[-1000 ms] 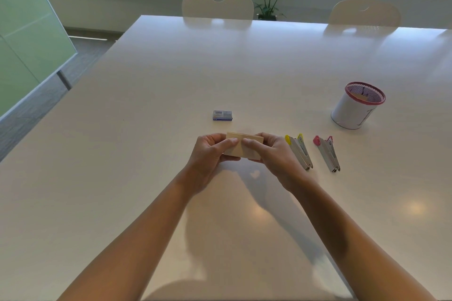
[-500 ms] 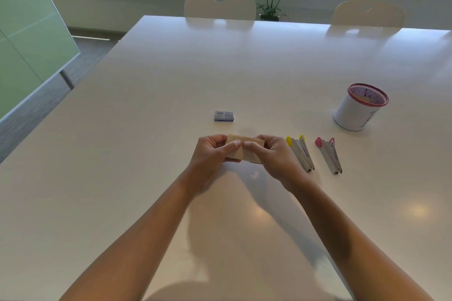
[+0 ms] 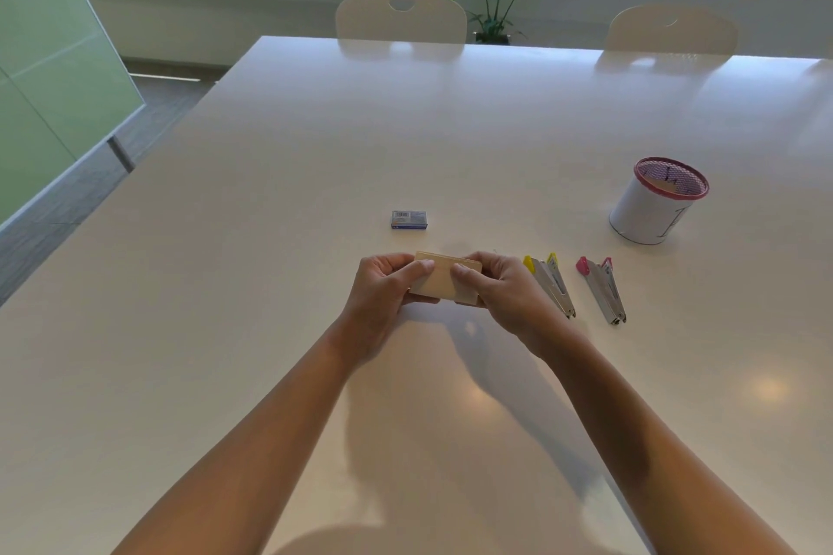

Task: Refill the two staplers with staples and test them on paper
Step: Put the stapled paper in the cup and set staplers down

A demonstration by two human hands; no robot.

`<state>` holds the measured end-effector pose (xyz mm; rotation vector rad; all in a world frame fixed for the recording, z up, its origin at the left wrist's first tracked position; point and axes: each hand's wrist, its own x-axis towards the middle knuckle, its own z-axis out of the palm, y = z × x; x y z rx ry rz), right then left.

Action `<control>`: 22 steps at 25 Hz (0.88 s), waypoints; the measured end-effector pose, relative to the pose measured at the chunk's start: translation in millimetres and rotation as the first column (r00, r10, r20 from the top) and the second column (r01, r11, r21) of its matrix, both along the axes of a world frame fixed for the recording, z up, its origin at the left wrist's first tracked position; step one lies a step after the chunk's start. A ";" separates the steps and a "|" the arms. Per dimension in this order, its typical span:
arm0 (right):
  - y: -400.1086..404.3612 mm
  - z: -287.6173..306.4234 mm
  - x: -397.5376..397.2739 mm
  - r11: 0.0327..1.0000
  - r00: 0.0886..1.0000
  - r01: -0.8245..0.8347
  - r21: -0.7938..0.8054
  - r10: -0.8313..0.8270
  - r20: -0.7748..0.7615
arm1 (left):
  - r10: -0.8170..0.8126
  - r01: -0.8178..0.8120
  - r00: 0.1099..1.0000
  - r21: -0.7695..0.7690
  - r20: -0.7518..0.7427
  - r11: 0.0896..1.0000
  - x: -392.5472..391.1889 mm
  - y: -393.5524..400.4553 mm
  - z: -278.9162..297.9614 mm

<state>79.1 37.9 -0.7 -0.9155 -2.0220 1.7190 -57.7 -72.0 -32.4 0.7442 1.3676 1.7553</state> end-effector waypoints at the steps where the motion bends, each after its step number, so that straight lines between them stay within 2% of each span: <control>1: -0.3 -0.3 0.1 1.000 1.000 0.011 0.008 -0.011 -0.010 | 0.000 0.000 1.000 0.002 0.001 1.000 0.1 -0.1 0.2; 12: -3.5 -3.1 1.1 0.992 0.998 0.056 0.116 -0.054 -0.016 | 0.027 -0.027 0.999 0.002 -0.019 1.000 4.4 -0.7 0.6; 16: -1.5 -1.1 4.8 0.994 0.997 0.072 0.084 -0.068 -0.045 | 0.006 -0.006 0.999 0.006 -0.041 1.000 2.3 -1.6 -0.3; 20: 0.3 1.7 8.5 0.993 0.995 0.082 0.090 -0.076 -0.060 | 0.000 -0.001 0.999 0.011 0.035 1.000 1.2 0.3 0.8; 22: -0.2 2.3 8.3 0.992 0.994 0.090 0.083 -0.084 -0.072 | 0.001 -0.001 1.000 0.009 0.026 1.000 1.4 -0.7 1.0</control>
